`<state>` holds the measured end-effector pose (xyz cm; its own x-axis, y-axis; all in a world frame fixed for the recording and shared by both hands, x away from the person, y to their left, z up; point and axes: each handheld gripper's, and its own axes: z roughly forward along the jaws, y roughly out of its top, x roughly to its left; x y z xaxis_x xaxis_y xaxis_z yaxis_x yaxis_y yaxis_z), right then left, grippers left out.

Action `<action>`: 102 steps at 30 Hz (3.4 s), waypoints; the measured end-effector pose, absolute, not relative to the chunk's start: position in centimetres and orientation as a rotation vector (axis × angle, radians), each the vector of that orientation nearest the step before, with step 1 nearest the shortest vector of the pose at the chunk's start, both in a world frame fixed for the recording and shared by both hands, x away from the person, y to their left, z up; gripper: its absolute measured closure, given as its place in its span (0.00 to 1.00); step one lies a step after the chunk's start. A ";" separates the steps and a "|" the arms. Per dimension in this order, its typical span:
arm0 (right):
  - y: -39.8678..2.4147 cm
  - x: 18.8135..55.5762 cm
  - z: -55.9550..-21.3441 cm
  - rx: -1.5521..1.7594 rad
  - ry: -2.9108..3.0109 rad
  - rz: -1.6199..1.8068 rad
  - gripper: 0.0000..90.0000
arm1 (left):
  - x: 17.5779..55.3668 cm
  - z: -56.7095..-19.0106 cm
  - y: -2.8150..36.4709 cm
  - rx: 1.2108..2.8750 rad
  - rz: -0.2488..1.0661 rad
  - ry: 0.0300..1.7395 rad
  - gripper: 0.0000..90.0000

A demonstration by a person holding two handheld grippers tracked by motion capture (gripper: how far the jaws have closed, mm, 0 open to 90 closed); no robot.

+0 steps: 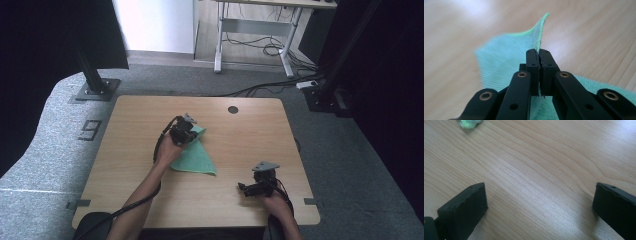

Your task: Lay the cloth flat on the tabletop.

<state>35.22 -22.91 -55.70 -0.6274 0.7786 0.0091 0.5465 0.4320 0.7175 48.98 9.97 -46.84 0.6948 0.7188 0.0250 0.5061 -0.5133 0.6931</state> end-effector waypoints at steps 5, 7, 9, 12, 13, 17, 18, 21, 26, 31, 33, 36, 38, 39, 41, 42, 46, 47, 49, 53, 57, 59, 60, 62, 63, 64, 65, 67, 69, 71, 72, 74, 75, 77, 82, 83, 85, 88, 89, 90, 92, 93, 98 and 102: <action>-22.9 35.2 -55.7 1.138 2.365 1.007 0.00 | 48.9 -44.0 12.7 2.148 0.467 0.971 0.96; -22.9 35.2 -55.7 1.138 2.365 1.007 0.00 | 48.9 -43.8 13.4 2.139 0.476 0.985 0.96; -22.9 35.2 -55.7 1.138 2.364 1.007 0.00 | 48.9 -43.6 14.8 2.114 0.485 1.024 0.96; -22.9 35.2 -55.7 1.137 2.365 1.007 0.00 | 49.0 -44.3 17.1 2.081 0.476 1.100 0.96; -22.9 35.2 -55.7 1.137 2.365 1.007 0.00 | 49.0 -44.6 17.6 2.076 0.479 1.116 0.96; -22.9 35.2 -55.7 1.137 2.365 1.007 0.00 | 48.9 -46.5 20.0 2.070 0.468 1.205 0.95; -22.9 35.2 -55.7 1.137 2.365 1.006 0.00 | 48.8 -47.1 20.7 2.067 0.463 1.232 0.95; -22.9 35.2 -55.7 1.137 2.365 1.006 0.00 | 48.6 -49.1 22.4 2.062 0.446 1.307 0.94; -22.9 35.2 -55.7 1.139 2.365 1.005 0.00 | 48.4 -51.2 23.5 2.081 0.440 1.366 0.92; -22.9 35.2 -55.7 1.137 2.365 1.006 0.00 | 48.1 -50.9 24.2 2.040 0.512 1.363 0.68; -22.9 35.2 -55.7 1.140 2.365 1.005 0.00 | 47.8 -50.0 23.9 2.017 0.536 1.318 0.58; -22.9 35.2 -55.7 1.141 2.366 1.005 0.00 | 47.4 -49.3 23.1 2.018 0.511 1.272 0.47; -22.9 35.2 -55.7 1.141 2.365 1.005 0.00 | 46.7 -49.1 22.0 2.037 0.488 1.221 0.39; -22.9 35.2 -55.7 1.141 2.366 1.005 0.00 | 46.3 -49.3 21.2 2.052 0.478 1.191 0.36; -22.9 35.2 -55.7 1.141 2.366 1.005 0.00 | 45.8 -49.8 20.3 2.077 0.444 1.166 0.29; -22.9 35.2 -55.7 1.141 2.366 1.005 0.00 | 45.1 -50.5 19.2 2.093 0.424 1.141 0.28; -22.9 35.2 -55.7 1.141 2.366 1.005 0.00 | 43.9 -51.9 17.0 2.145 0.414 1.089 0.23; -22.9 35.2 -55.7 1.141 2.366 1.005 0.00 | 43.9 -51.9 17.0 2.145 0.414 1.089 0.22; -22.9 35.2 -55.7 1.141 2.366 1.005 0.00 | 43.2 -52.5 15.7 2.182 0.399 1.046 0.22; -22.9 35.2 -55.7 1.141 2.366 1.005 0.00 | 43.1 -53.2 15.2 2.227 0.420 1.042 0.21; -22.9 35.2 -55.7 1.141 2.366 1.005 0.00 | 43.3 -54.3 15.8 2.206 0.387 1.074 0.20; -22.9 35.2 -55.7 1.141 2.366 1.005 0.00 | 43.1 -54.3 15.8 2.208 0.400 1.069 0.22; -22.9 35.2 -55.7 1.141 2.366 1.005 0.00 | 43.0 -54.3 15.8 2.209 0.401 1.068 0.22; -22.9 35.2 -55.7 1.141 2.366 1.005 0.00 | 42.6 -54.3 15.7 2.207 0.398 1.070 0.22; -22.9 35.2 -55.7 1.141 2.366 1.005 0.00 | 42.3 -54.3 15.7 2.207 0.398 1.067 0.22; -22.9 35.2 -55.7 1.141 2.366 1.005 0.00 | 42.1 -54.4 15.7 2.206 0.398 1.064 0.22; -22.9 35.2 -55.7 1.141 2.365 1.004 0.00 | 41.7 -54.4 15.7 2.202 0.401 1.063 0.22; -22.9 35.2 -55.7 1.141 2.366 1.005 0.00 | 40.9 -54.5 15.6 2.198 0.401 1.062 0.22; -22.9 35.2 -55.7 1.141 2.366 1.005 0.00 | 40.0 -54.5 15.6 2.198 0.401 1.057 0.22; -22.9 35.2 -55.7 1.141 2.366 1.005 0.00 | 39.0 -54.5 15.5 2.195 0.401 1.055 0.22; -22.9 35.2 -55.7 1.140 2.366 1.005 0.00 | 38.6 -54.5 15.5 2.197 0.402 1.052 0.22; -22.9 35.2 -55.7 1.140 2.366 1.005 0.00 | 37.3 -54.6 15.4 2.195 0.402 1.043 0.22; -22.9 35.2 -55.7 1.140 2.366 1.005 0.00 | 36.7 -54.6 15.3 2.196 0.403 1.038 0.22; -22.9 35.2 -55.7 1.140 2.365 1.004 0.00 | 36.3 -54.2 15.1 2.229 0.385 1.020 0.23; -22.9 35.2 -55.7 1.140 2.365 1.003 0.00 | 37.3 -52.4 15.1 2.185 0.407 0.994 0.31; -22.9 35.2 -55.7 1.140 2.365 1.004 0.00 | 37.9 -52.1 15.0 2.184 0.410 0.987 0.33; -22.9 35.2 -55.7 1.144 2.363 1.003 0.00 | 38.9 -52.0 14.8 2.204 0.407 0.975 0.43; -22.9 35.2 -55.7 1.147 2.360 1.002 0.00 | 40.0 -52.4 14.3 2.278 0.383 0.957 0.65; -22.9 35.2 -55.7 1.147 2.360 1.002 0.00 | 40.4 -52.7 14.2 2.305 0.360 0.954 0.70; -22.9 35.2 -55.7 1.147 2.360 1.002 0.00 | 40.4 -52.7 14.1 2.301 0.356 0.955 0.78; -22.9 35.2 -55.7 1.147 2.360 1.002 0.00 | 40.4 -52.0 14.3 2.272 0.364 0.947 0.90; -22.9 35.2 -55.7 1.147 2.360 1.002 0.00 | 40.4 -51.2 14.7 2.237 0.372 0.950 0.92; -22.9 35.2 -55.7 1.147 2.360 1.002 0.00 | 40.8 -48.0 17.9 2.102 0.442 1.011 0.93; -22.9 35.2 -55.7 1.147 2.360 1.002 0.00 | 42.0 -47.9 21.6 2.039 0.476 1.125 0.93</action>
<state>35.22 -22.90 -55.69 -0.6207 0.7840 0.0091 0.5511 0.4280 0.7163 41.95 21.64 -47.89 0.5451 0.8378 -0.0318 0.5607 -0.3360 0.7568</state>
